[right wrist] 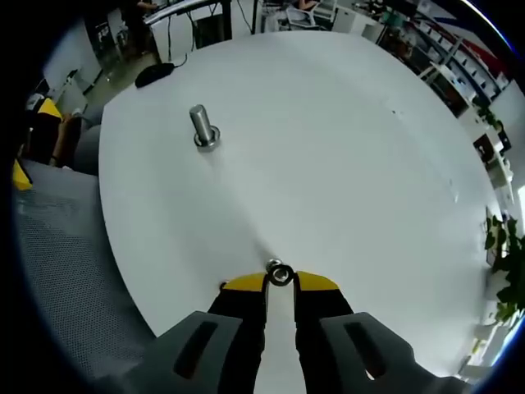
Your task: Place the washer onto the threaded stud by aligning its center hole with the stud, sliding it down to the base, and recovering from edge contact or off-axis alignment until the washer reaches the visible bottom stop.
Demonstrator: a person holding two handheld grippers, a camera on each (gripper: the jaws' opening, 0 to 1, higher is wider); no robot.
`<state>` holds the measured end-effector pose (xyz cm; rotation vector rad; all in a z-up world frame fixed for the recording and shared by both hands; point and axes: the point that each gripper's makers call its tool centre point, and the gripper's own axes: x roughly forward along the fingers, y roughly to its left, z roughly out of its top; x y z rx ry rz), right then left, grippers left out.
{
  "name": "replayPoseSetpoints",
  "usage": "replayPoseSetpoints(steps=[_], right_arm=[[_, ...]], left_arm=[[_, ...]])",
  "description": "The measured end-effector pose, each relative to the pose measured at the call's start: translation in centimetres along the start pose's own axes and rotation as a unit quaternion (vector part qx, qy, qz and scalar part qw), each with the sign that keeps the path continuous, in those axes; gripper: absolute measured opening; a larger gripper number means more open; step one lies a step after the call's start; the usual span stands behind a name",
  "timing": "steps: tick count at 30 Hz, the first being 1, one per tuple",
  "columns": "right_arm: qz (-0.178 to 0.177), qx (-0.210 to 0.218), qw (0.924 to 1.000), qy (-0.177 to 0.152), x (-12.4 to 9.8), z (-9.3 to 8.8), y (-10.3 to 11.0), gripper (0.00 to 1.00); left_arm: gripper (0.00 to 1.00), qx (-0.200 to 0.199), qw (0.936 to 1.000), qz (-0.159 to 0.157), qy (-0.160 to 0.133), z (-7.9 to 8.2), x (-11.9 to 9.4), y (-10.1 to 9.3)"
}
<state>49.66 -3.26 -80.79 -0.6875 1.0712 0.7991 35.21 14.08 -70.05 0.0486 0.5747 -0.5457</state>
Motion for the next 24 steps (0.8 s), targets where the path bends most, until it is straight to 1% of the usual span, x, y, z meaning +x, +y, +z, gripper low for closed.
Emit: replayPoseSetpoints(steps=[8,12,19,22,24], right_arm=[[0.007,0.001,1.0000,0.007,1.0,-0.3,0.0,0.13],[0.017,0.005,0.9998,0.011,1.7,-0.5,0.0,0.13],[0.023,0.004,0.9993,0.029,3.4,-1.3,0.3,0.14],[0.028,0.004,0.9990,0.035,3.9,-1.5,0.5,0.14],[0.027,0.001,0.9988,0.041,4.2,-1.5,0.3,0.14]], left_arm=[[0.37,0.001,1.0000,0.002,0.006,-0.2,0.1,0.0],[0.37,0.000,1.0000,0.004,0.007,-0.3,0.0,0.1],[0.37,-0.002,1.0000,0.007,0.005,-0.2,0.0,0.3],[0.38,-0.002,1.0000,0.007,0.002,-0.1,0.0,0.3],[0.38,-0.001,1.0000,0.006,0.006,-0.3,0.0,0.3]])
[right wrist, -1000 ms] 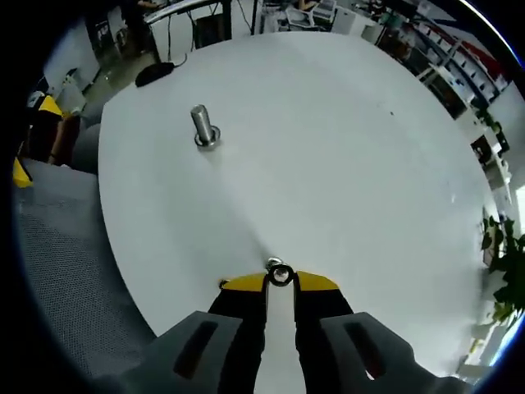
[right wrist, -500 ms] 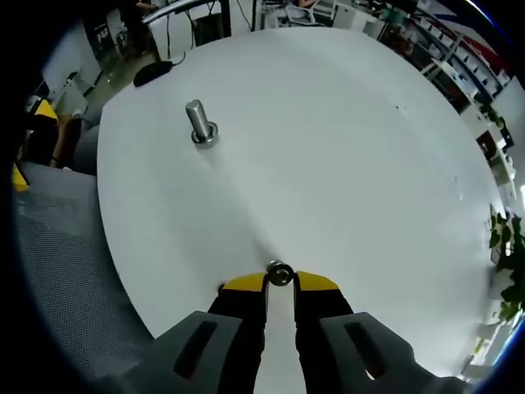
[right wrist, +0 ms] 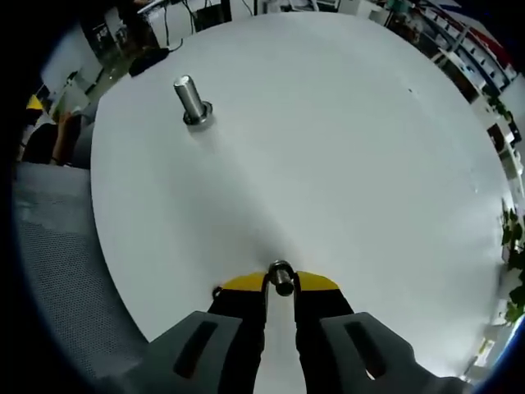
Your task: Place the washer onto the threaded stud by aligning its center hole with the stud, sliding it down to the base, and recovering from edge contact or off-axis alignment until the washer reaches the visible bottom stop.
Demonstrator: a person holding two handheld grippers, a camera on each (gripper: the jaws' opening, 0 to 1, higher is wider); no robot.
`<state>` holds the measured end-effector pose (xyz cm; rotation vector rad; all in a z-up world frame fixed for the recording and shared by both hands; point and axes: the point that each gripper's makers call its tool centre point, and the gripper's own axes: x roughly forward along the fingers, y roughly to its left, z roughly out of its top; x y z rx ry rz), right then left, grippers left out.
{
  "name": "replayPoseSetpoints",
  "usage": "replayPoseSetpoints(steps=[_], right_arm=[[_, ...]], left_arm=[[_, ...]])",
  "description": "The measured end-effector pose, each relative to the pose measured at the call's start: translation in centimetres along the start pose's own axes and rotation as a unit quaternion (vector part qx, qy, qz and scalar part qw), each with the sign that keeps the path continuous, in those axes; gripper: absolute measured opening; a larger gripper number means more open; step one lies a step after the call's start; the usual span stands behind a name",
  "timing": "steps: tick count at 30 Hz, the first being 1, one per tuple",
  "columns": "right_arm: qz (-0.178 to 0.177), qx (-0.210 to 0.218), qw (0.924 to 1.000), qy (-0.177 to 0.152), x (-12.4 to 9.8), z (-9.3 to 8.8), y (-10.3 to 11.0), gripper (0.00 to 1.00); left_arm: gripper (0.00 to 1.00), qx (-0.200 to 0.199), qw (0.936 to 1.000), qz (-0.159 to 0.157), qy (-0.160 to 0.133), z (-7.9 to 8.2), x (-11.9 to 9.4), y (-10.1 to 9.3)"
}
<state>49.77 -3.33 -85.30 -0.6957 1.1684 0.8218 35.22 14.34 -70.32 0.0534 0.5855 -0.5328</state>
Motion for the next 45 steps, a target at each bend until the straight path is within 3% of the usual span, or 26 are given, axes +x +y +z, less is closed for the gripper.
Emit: replayPoseSetpoints(steps=[20,36,45], right_arm=[[-0.014,0.015,0.9996,0.020,0.5,-0.4,0.1,0.16],[-0.053,0.071,0.9959,0.019,-2.9,-2.7,1.4,0.25],[-0.053,0.088,0.9947,0.008,-4.2,-2.9,2.2,0.25]], left_arm=[[0.38,0.006,0.9996,-0.026,-0.007,0.3,0.0,-1.0],[0.38,0.014,0.9970,-0.071,-0.027,1.2,-0.2,-2.7],[0.37,0.014,0.9978,-0.060,-0.024,1.1,-0.1,-2.1]])
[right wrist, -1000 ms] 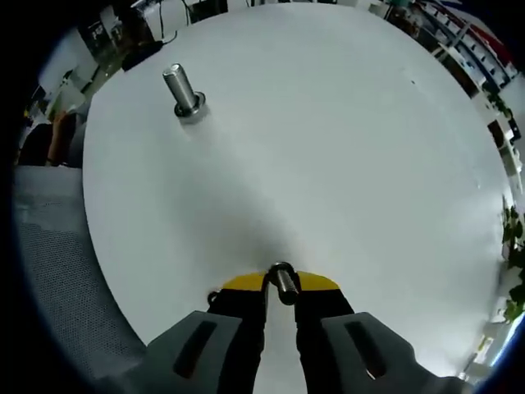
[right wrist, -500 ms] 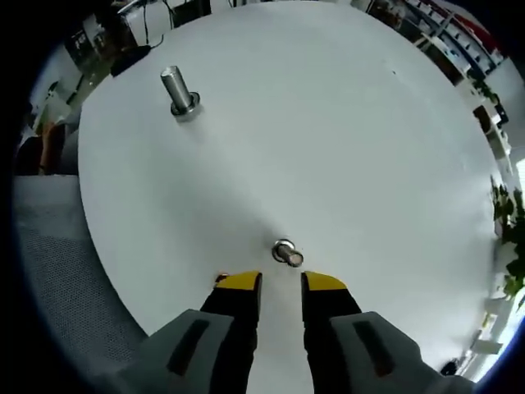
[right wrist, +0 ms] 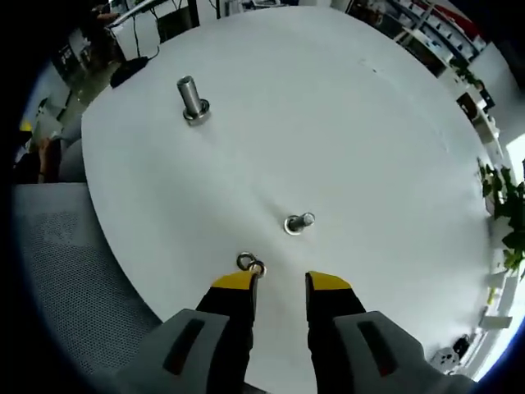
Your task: Place the washer onto the threaded stud by aligning its center hole with the stud, sliding it down to the base, and recovering from edge contact or off-axis alignment until the washer reaches the visible bottom stop.
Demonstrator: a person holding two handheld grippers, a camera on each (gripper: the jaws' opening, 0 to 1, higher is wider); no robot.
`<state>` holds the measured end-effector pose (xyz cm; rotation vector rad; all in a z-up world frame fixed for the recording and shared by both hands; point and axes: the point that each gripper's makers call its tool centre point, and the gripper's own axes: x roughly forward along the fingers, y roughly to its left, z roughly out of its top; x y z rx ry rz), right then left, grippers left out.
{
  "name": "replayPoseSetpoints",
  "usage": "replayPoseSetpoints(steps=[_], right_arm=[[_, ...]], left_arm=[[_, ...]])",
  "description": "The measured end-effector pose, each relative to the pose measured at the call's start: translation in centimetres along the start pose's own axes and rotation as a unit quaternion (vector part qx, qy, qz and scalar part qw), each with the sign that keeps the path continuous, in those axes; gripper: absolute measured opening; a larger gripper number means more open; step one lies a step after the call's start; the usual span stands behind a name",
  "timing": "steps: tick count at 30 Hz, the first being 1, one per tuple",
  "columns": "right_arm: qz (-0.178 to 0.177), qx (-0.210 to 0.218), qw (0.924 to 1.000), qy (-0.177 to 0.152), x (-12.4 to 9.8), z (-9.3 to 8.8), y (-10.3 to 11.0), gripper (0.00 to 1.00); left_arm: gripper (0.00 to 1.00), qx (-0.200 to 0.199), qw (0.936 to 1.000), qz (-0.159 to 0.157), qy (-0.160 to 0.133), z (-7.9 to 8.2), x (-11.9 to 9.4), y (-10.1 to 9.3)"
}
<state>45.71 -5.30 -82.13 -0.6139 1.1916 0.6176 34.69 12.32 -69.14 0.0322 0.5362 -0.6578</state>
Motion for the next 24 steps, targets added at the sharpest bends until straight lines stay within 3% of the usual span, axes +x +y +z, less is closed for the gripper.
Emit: replayPoseSetpoints(steps=[6,10,15,19,24], right_arm=[[0.021,-0.023,0.9995,-0.006,0.4,-0.7,1.1,0.25],[0.039,-0.050,0.9980,0.006,1.6,-2.2,1.9,0.25],[0.054,-0.086,0.9948,-0.007,2.2,-2.3,2.0,0.25],[0.065,-0.089,0.9938,-0.015,2.9,-2.2,1.5,0.25],[0.087,-0.123,0.9882,-0.026,3.8,-1.6,2.1,0.25]], left_arm=[[0.37,0.001,0.9998,0.018,0.005,-0.2,0.0,0.5],[0.37,-0.004,0.9992,0.039,0.010,-0.5,-0.2,1.3],[0.37,-0.008,0.9979,0.061,0.018,-0.8,-0.2,2.2],[0.37,-0.004,0.9963,0.079,0.033,-1.3,-0.2,2.7],[0.37,0.008,0.9952,0.093,0.031,-1.2,-0.4,2.9]])
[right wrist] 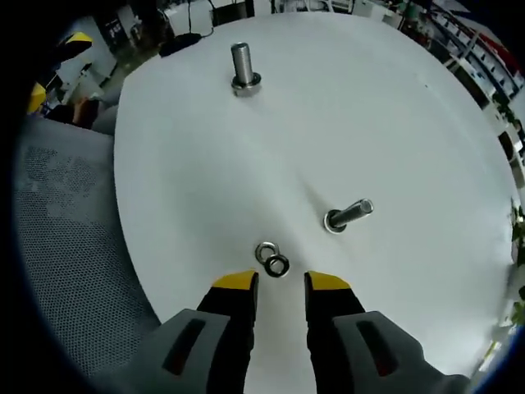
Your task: Place the washer onto the threaded stud by aligning its center hole with the stud, sliding it down to the base, and recovering from edge contact or off-axis alignment until the washer reaches the visible bottom stop.
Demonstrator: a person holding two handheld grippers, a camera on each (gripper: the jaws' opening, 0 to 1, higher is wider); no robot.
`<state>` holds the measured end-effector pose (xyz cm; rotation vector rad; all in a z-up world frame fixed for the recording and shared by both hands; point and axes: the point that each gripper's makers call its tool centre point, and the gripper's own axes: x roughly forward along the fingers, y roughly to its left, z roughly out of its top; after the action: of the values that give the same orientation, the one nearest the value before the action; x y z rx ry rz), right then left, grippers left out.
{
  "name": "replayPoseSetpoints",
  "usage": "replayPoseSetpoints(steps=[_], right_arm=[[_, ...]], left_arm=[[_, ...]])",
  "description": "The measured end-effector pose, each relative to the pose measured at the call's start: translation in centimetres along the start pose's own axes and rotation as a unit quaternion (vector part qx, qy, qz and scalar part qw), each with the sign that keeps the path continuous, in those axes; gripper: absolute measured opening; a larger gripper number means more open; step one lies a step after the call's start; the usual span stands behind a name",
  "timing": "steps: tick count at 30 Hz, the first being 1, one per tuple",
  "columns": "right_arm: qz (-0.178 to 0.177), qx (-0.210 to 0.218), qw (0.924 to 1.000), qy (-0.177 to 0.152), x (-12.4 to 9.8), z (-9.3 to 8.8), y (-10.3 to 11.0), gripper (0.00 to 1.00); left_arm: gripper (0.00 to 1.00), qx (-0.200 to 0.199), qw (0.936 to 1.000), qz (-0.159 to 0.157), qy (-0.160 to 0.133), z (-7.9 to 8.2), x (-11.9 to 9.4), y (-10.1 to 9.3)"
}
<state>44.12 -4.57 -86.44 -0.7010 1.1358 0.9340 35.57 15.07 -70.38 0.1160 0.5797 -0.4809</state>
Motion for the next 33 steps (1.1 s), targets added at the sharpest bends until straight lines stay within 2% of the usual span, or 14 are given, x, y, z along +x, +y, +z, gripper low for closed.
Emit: replayPoseSetpoints(steps=[6,12,17,24,33], right_arm=[[0.013,-0.018,0.9997,-0.008,0.5,0.5,0.0,0.24],[0.016,-0.059,0.9979,-0.024,0.4,0.4,0.2,0.22],[0.017,-0.102,0.9938,-0.040,0.4,0.2,0.9,0.15],[0.027,-0.085,0.9953,-0.040,0.1,-0.8,0.4,0.15],[0.032,-0.100,0.9941,-0.028,0.0,-0.9,0.6,0.17]], left_arm=[[0.37,0.007,0.9997,0.015,-0.016,0.6,-0.4,0.5],[0.37,0.024,0.9991,0.033,-0.007,0.4,-0.4,0.8],[0.37,0.034,0.9984,0.045,-0.001,0.2,-0.4,1.1],[0.37,0.044,0.9976,0.051,0.011,-0.2,-0.4,1.3],[0.37,0.056,0.9966,0.057,0.020,-0.4,-0.3,1.3]])
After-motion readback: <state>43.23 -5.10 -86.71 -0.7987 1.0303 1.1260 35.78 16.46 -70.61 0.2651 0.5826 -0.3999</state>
